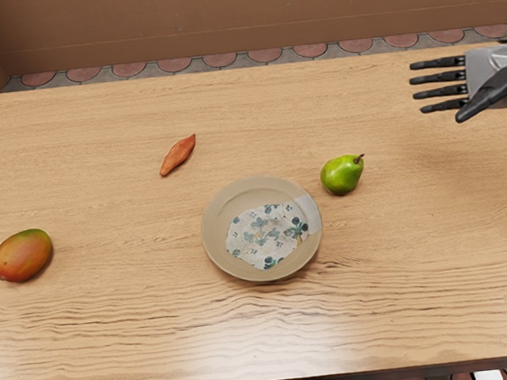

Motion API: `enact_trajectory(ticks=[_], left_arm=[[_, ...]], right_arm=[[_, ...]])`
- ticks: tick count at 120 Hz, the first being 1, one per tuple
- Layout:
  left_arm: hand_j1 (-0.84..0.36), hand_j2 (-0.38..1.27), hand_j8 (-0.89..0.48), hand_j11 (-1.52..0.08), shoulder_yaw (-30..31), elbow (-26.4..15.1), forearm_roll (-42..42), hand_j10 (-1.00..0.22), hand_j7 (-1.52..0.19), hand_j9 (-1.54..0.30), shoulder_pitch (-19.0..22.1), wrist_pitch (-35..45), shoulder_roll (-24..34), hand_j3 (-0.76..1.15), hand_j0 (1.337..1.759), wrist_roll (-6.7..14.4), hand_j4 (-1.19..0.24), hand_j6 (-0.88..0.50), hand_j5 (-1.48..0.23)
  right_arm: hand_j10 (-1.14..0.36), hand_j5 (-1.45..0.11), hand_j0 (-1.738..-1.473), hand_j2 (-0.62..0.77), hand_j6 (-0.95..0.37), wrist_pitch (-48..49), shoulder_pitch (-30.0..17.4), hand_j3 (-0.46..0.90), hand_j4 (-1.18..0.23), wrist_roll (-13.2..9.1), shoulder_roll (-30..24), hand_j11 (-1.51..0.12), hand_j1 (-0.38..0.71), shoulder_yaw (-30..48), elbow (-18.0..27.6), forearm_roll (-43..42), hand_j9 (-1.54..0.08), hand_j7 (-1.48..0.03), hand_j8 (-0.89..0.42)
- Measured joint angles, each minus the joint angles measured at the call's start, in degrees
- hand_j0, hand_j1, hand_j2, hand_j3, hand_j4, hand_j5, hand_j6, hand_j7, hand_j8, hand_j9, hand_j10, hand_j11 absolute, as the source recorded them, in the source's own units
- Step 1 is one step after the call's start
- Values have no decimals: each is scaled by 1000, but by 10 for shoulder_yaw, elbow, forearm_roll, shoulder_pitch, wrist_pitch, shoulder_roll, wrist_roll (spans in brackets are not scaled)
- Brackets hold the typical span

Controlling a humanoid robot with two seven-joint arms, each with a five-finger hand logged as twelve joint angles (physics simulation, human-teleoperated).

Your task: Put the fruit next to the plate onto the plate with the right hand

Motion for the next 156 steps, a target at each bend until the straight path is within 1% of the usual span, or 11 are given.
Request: enact_trajectory(ticks=[13, 30, 46, 57, 77, 92, 106, 114, 134, 148, 156], left_arm=[[325, 4, -21, -26, 0, 0, 0, -20, -26, -26, 0, 0, 0, 0, 1658, 0, -21, -21, -26], [325, 4, -21, -26, -1, 0, -1, -20, -26, -26, 1, 0, 0, 0, 1658, 0, -21, -21, -26], [325, 4, -21, -26, -1, 0, -1, -20, -26, -26, 1, 0, 0, 0, 1658, 0, -21, -21, -26], [325, 4, -21, -26, -1, 0, -1, -20, -26, -26, 0, 0, 0, 0, 1658, 0, -21, -21, -26], [325, 4, -21, -26, 0, 0, -1, -20, -26, -26, 0, 0, 0, 0, 1658, 0, -21, -21, -26], [325, 4, -21, -26, 0, 0, -1, -20, -26, -26, -1, 0, 0, 0, 1658, 0, -21, -21, -27], [325, 4, -21, -26, 0, 0, -1, -20, -26, -26, -1, 0, 0, 0, 1658, 0, -21, -21, -27], [325, 4, -21, -26, 0, 0, -1, -20, -26, -26, -1, 0, 0, 0, 1658, 0, -21, -21, -26], [325, 4, -21, -26, 1, 0, -1, -20, -26, -26, 0, 0, 0, 0, 1658, 0, -21, -21, -26], [325, 4, -21, -26, 1, 1, -1, -20, -26, -26, 0, 0, 0, 0, 1658, 0, -21, -21, -26], [325, 4, -21, -26, 1, 1, -1, -20, -26, -26, 0, 0, 0, 0, 1658, 0, -21, -21, -27]], right_arm=[[2, 0, -1658, -1, 3, 0, -2, 0, 0, 0, -10, 0, -349, 1, 10, 2, 0, 0, 2], [2, 0, -1658, 0, 3, 0, 4, 0, 0, 0, -5, 0, -349, 1, 15, -9, 0, 0, 3], [1, 0, -1658, 0, 2, 0, 38, 0, 0, 0, 45, 0, -349, 1, 16, -138, 0, 0, 2], [1, 0, -1658, 0, 1, 0, 61, 0, 0, 0, 68, 0, -349, -1, 17, -213, 0, 0, 1], [0, 0, -1658, 0, -1, -2, 98, 0, -1, 0, 136, 0, -349, -12, 15, -365, 0, 0, 0], [-1, 0, -1658, 0, -2, -64, 124, 0, -2, 0, 168, 0, -349, -65, 13, -440, 0, 0, -1], [-1, 0, -1658, 0, -3, -129, 122, 0, -2, 0, 204, 0, -349, -85, 17, -536, 0, 0, -2], [-2, 0, -1658, 0, -3, -163, 110, 0, -2, 0, 218, 0, -349, -90, 37, -590, 0, 0, -2], [-23, -28, -1658, -4, -25, -259, 70, 0, -24, 0, 223, -28, -324, -95, 119, -676, -28, -28, -24], [-74, -94, -1658, -13, -76, -295, 39, 0, -75, 0, 197, -93, -264, -93, 189, -717, -93, -93, -75], [-116, -148, -1658, -22, -118, -306, 25, 0, -117, 0, 185, -148, -214, -91, 218, -731, -148, -148, -117]])
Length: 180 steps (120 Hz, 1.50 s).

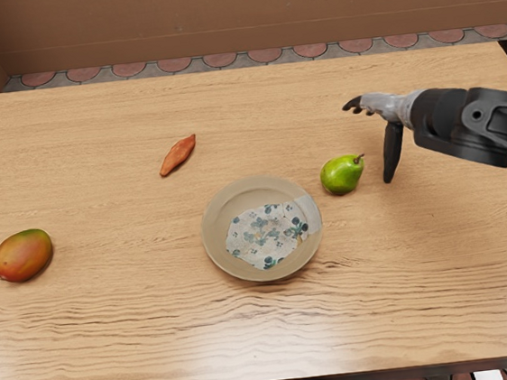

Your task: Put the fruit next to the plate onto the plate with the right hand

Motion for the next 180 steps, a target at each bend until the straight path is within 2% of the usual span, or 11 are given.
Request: enact_trajectory(ticks=[20, 46, 93, 180], left_arm=[[325, 4, -20, -26, 0, 0, 0, -20, -26, -26, 0, 0, 0, 0, 1658, 0, -21, -21, -26], [325, 4, -21, -26, 0, 0, 0, -20, -26, -26, 1, 0, 0, 0, 1658, 0, -21, -21, -26], [325, 4, -21, -26, 0, 0, 0, -20, -26, -26, 1, 0, 0, 0, 1658, 0, -21, -21, -26], [325, 4, -21, -26, 0, 0, 0, -20, -26, -26, 1, 0, 0, 0, 1658, 0, -21, -21, -26]], right_arm=[[-202, -260, -1658, -38, -205, -22, -28, 0, -203, 0, -16, -259, -111, 3, 51, -35, -260, -259, -204], [-261, -336, -1658, -49, -264, -45, -46, 0, -262, 0, -8, -336, -41, 5, 65, -56, -336, -336, -262], [-304, -393, -1658, -58, -306, -57, -53, 0, -305, 0, 22, -392, 11, 4, 59, -64, -392, -392, -305], [-463, -562, -1657, -70, -411, -57, -68, -2, -468, 0, 40, -571, 177, 4, 37, -80, -570, -581, -440]])
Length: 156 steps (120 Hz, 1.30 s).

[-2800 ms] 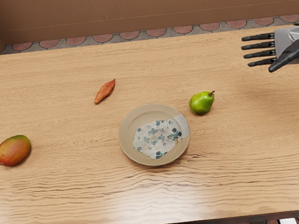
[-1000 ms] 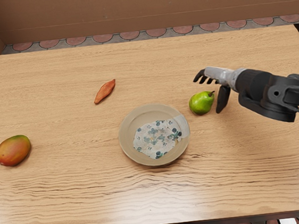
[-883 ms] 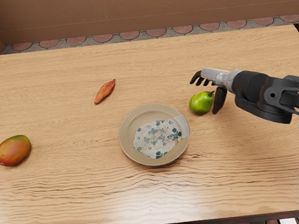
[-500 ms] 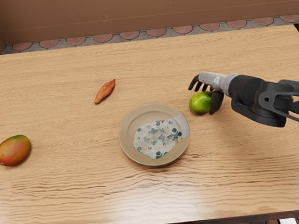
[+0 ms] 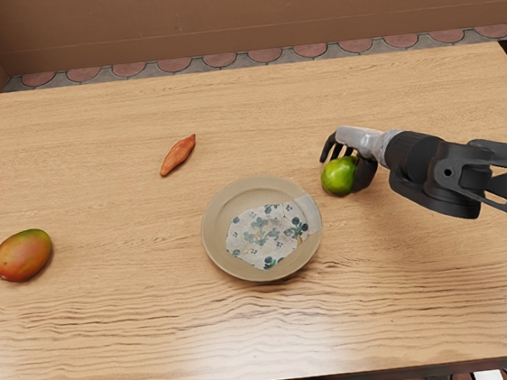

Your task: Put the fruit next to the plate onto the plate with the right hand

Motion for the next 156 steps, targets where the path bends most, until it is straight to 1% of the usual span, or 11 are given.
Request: enact_trajectory(ticks=[18, 32, 41, 57, 88, 103, 132, 156], left_arm=[[325, 4, -21, -27, 0, 0, 0, -20, -26, -27, 0, 0, 0, 0, 1658, 0, -21, -21, -27], [325, 4, -21, -27, 0, 0, 0, -20, -26, -27, 0, 0, 0, 0, 1658, 0, -21, -21, -27], [325, 4, -21, -26, 0, 0, 0, -20, -26, -26, 0, 0, 0, 0, 1658, 0, -21, -21, -26], [325, 4, -21, -27, 0, 0, 0, -21, -27, -27, 0, 0, 0, 0, 1658, 0, -21, -21, -27], [325, 4, -21, -26, 0, 0, 0, -21, -26, -26, 0, 0, 0, 0, 1658, 0, -21, -21, -26], [325, 4, -21, -26, 0, 0, 0, -21, -26, -26, 0, 0, 0, 0, 1658, 0, -21, -21, -26], [325, 4, -21, -26, 0, 0, 0, -21, -26, -26, 0, 0, 0, 0, 1658, 0, -21, -21, -26], [325, 4, -21, -26, 0, 0, 1, -21, -26, -26, 2, 0, 0, 0, 1658, 0, -21, -21, -26]], right_arm=[[-503, -580, -1654, -1, -431, 1, 0, -3, -514, 0, 0, -599, 195, -1, -4, -1, -597, -618, -457], [-546, -625, -1653, 40, -402, 3, 0, -1, -558, 0, 0, -646, 205, -3, -5, -1, -645, -669, -446], [-572, -655, -1651, 46, -393, 4, 0, -3, -540, 0, 1, -678, 208, -3, -5, -1, -677, -702, -435], [-619, -726, -1651, 129, -369, 5, 0, -1, -551, -1, 1, -745, 220, -5, -6, -1, -747, -767, -426], [-686, -913, -1650, 150, -277, 10, 0, 1, -449, -2, 0, -885, 242, -4, -6, 3, -891, -886, -318], [-661, -981, -1651, 165, -255, 16, 1, 2, -421, -2, -5, -942, 251, 2, -2, 9, -947, -918, -282], [-642, -1032, -1651, 175, -239, 35, 0, 0, -377, -2, -43, -978, 263, 47, 35, 20, -982, -944, -252], [-630, -1036, -1650, 199, -218, 73, 9, 1, -356, -1, -43, -973, 284, 94, 60, 45, -978, -951, -240]])
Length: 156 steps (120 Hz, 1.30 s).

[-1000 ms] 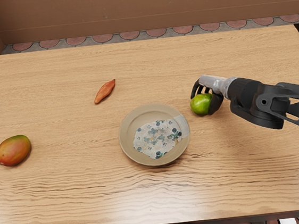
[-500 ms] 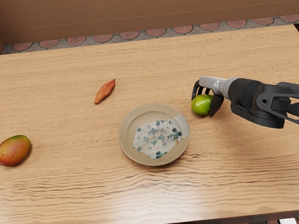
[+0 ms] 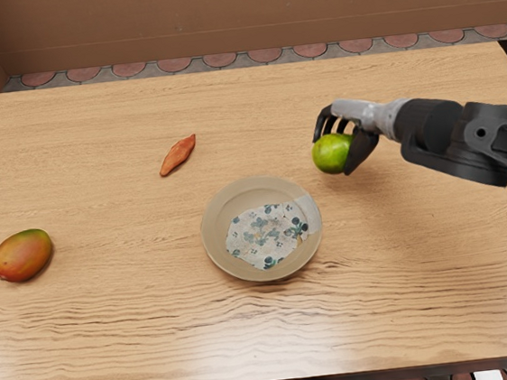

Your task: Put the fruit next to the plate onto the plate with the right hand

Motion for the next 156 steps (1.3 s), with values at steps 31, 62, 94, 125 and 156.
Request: enact_trajectory(ticks=[31, 62, 94, 125, 156], left_arm=[[325, 4, -21, -26, 0, 0, 0, -20, -26, -26, 3, 0, 0, 0, 1658, 0, -21, -21, -26], [325, 4, -21, -26, 0, 0, 0, -20, -26, -26, 3, 0, 0, 0, 1658, 0, -21, -21, -26], [325, 4, -21, -26, 0, 0, 0, -20, -26, -26, 5, 0, 0, 0, 1658, 0, -21, -21, -26], [325, 4, -21, -26, 0, 0, 0, -20, -26, -26, 4, 0, 0, 0, 1658, 0, -21, -21, -26], [325, 4, -21, -26, 0, 0, 0, -21, -26, -26, 4, 0, 0, 0, 1658, 0, -21, -21, -26]], right_arm=[[-635, -1037, -1650, 177, -220, 18, 32, 1, -360, 0, 24, -973, 271, 13, 25, 54, -978, -955, -247], [-620, -1046, -1652, 201, -202, 32, 48, 1, -332, 0, 64, -980, 295, 14, 28, 83, -982, -956, -227], [-620, -1042, -1652, 200, -205, 48, 45, 1, -342, 1, 111, -983, 293, 13, 28, 99, -980, -957, -232], [-281, -474, -1655, 93, -97, 52, 33, 0, -160, 1, 121, -445, -54, 13, 32, 98, -445, -435, -109], [-80, -134, -1657, 27, -29, 64, 33, 0, -46, 1, 117, -126, -266, 18, 36, 158, -126, -123, -32]])
